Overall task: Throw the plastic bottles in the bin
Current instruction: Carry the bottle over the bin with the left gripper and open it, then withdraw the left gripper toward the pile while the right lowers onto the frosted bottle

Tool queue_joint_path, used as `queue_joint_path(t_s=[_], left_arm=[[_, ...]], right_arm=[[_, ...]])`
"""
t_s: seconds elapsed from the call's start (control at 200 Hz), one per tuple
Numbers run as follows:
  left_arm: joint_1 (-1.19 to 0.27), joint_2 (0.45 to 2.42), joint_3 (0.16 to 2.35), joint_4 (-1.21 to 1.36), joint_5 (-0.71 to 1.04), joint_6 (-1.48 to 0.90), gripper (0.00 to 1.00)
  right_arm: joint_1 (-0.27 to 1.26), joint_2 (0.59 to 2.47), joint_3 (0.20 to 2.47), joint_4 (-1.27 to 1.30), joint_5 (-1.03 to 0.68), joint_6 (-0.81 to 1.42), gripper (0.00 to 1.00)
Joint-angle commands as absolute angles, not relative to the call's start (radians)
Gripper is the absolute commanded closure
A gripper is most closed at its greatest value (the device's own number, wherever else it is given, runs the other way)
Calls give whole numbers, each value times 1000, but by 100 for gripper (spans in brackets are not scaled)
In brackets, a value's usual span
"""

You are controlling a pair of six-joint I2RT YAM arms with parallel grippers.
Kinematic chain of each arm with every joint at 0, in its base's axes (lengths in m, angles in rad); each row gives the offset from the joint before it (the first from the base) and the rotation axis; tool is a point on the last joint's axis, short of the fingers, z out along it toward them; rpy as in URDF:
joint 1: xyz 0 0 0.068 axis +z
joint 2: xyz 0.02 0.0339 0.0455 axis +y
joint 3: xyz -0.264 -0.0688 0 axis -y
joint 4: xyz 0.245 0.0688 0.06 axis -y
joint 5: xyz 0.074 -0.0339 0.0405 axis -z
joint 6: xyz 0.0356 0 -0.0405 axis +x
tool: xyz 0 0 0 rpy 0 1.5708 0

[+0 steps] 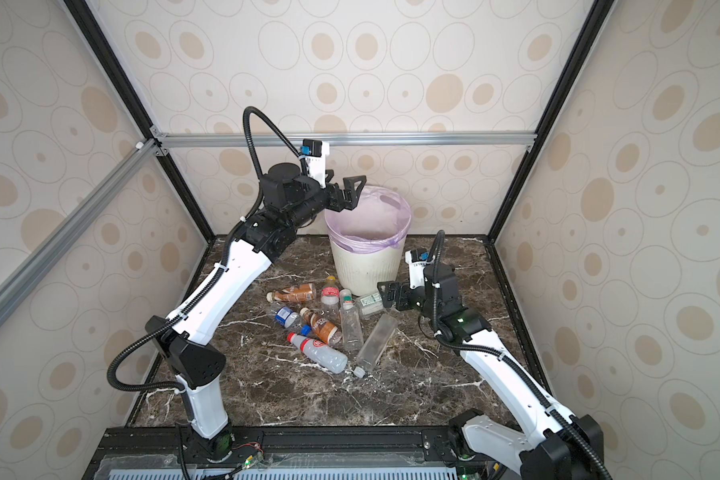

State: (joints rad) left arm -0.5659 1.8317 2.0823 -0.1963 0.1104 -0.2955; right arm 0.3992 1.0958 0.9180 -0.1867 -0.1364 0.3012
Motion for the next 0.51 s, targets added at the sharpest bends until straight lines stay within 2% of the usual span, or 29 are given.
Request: queue_joint_path(t_s=[0.0, 0.265, 0.5], left_arm=[[-541, 1742, 1973, -201, 98, -322, 1], [-430, 1501, 1593, -75, 148, -417, 1], [-345, 1364, 1263, 55, 201, -536, 1]], right_arm=[[408, 1109, 939, -216, -89, 278, 0], [407, 1111, 957, -338, -14, 278, 0], [407, 1075, 881, -431, 5, 310, 0]])
